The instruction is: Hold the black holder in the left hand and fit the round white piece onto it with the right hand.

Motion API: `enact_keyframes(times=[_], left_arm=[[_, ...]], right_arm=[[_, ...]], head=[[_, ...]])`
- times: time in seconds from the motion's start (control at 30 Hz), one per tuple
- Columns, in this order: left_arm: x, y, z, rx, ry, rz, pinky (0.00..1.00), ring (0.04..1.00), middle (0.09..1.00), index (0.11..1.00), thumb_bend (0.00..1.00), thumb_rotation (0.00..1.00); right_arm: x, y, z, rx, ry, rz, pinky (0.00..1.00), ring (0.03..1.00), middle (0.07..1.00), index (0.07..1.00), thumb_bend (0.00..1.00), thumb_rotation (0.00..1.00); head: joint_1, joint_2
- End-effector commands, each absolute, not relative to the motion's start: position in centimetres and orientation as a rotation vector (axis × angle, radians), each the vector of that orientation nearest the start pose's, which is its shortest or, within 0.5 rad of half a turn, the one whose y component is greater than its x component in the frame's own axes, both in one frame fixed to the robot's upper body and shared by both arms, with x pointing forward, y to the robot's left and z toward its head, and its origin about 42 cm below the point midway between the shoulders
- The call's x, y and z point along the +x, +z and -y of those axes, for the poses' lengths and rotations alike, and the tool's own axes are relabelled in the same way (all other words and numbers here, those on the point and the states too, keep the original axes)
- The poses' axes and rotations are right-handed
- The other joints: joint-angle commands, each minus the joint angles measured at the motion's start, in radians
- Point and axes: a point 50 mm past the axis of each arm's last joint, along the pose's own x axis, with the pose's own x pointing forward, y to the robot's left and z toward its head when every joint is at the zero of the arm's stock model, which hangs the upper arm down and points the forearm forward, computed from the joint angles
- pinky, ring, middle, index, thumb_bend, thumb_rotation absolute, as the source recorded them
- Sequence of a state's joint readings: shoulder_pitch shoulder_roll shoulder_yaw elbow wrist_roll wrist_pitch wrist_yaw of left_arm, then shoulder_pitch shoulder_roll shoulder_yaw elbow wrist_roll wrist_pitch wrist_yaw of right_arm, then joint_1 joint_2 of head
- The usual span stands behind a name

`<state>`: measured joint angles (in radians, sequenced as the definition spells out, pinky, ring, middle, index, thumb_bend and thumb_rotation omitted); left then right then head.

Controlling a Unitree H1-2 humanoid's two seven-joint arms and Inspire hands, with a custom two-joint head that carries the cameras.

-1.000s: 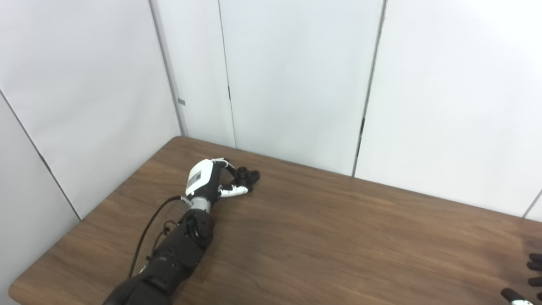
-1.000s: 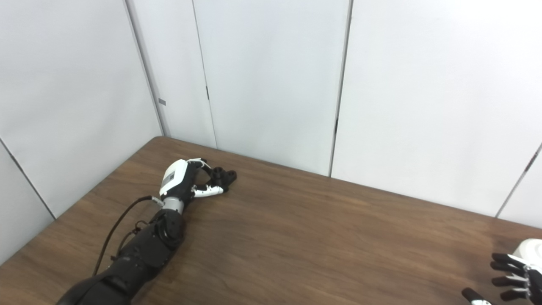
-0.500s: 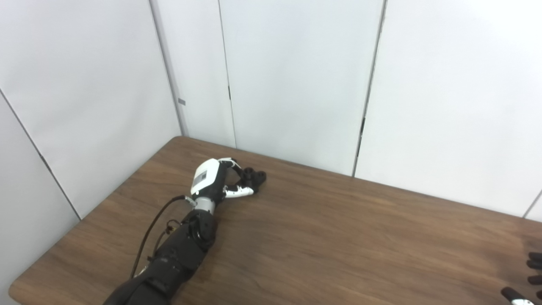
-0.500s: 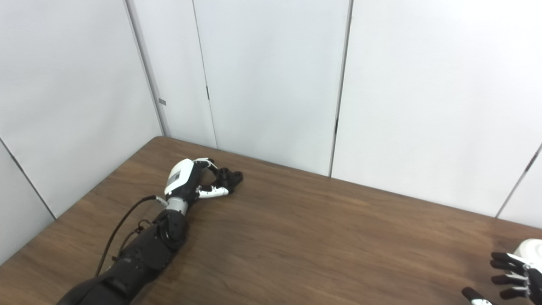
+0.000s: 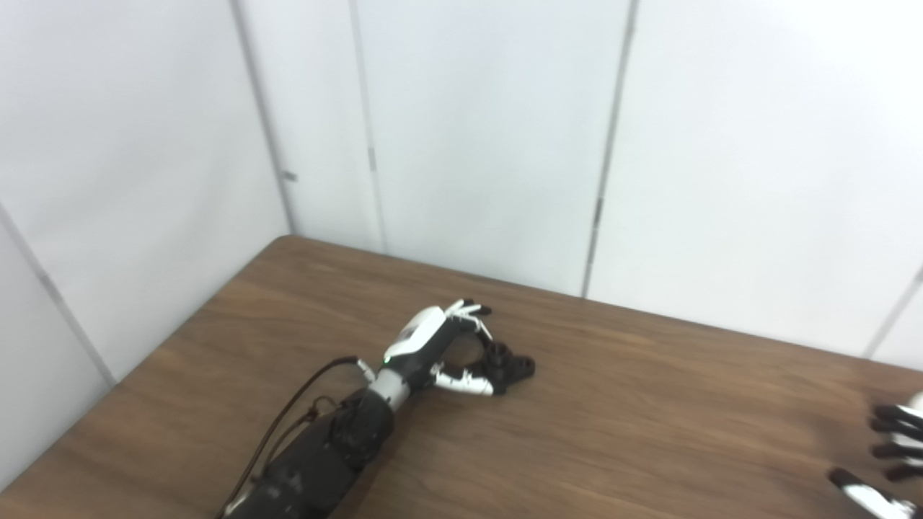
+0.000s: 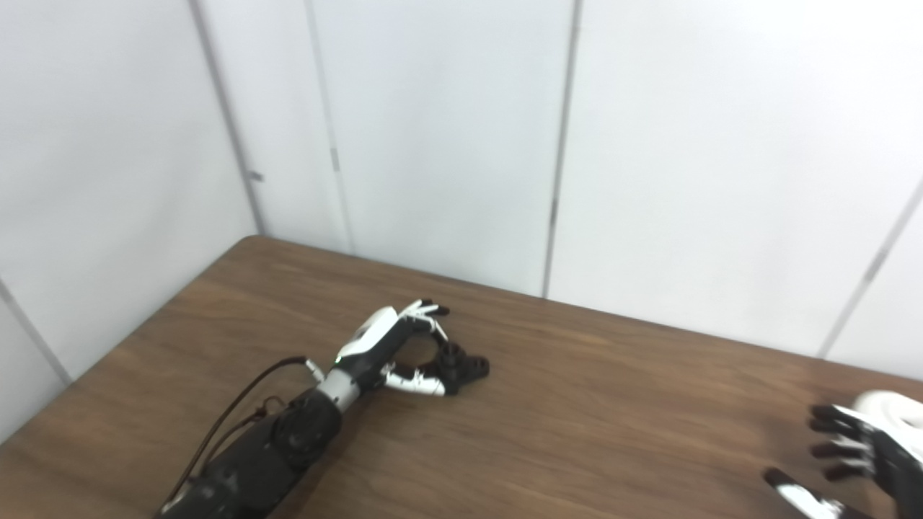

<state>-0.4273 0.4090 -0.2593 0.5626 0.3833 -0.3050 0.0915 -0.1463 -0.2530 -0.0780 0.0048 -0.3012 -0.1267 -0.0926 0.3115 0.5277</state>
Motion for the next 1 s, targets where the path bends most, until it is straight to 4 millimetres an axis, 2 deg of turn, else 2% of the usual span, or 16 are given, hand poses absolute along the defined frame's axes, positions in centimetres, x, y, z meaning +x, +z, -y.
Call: enact_keyframes(times=[0.0,0.23,0.5,0.77,0.97], left_arm=[[40.6,11.1,-27.8,0.872,-0.343,0.169,0.94,1.000,0.917,0.484,0.52,0.08],[39.5,10.9,-23.0,0.887,-0.539,0.212,0.93,1.000,0.926,0.484,0.52,0.08],[38.3,9.4,-18.7,0.891,-0.722,0.244,0.95,1.000,0.929,0.483,0.52,0.08],[37.7,8.1,-15.8,0.939,-0.789,0.289,0.94,1.000,0.927,0.483,0.52,0.08],[37.6,6.9,-15.0,1.018,-0.779,0.308,0.96,0.998,0.913,0.483,0.52,0.07]], right_arm=[[33.5,19.0,29.9,-0.543,-0.155,0.386,0.45,0.571,0.671,0.684,0.59,0.09],[33.5,19.5,29.5,-0.529,-0.149,0.400,0.48,0.592,0.682,0.692,0.61,0.00],[34.0,19.3,29.3,-0.508,-0.146,0.426,0.47,0.572,0.672,0.686,0.62,0.11],[34.1,20.0,28.7,-0.511,-0.149,0.442,0.49,0.598,0.680,0.689,0.60,0.13],[34.2,20.4,28.3,-0.531,-0.147,0.458,0.49,0.597,0.678,0.690,0.59,0.12]], head=[[-0.010,0.005],[-0.084,0.029],[-0.176,0.052],[-0.254,0.075],[-0.302,0.089]])
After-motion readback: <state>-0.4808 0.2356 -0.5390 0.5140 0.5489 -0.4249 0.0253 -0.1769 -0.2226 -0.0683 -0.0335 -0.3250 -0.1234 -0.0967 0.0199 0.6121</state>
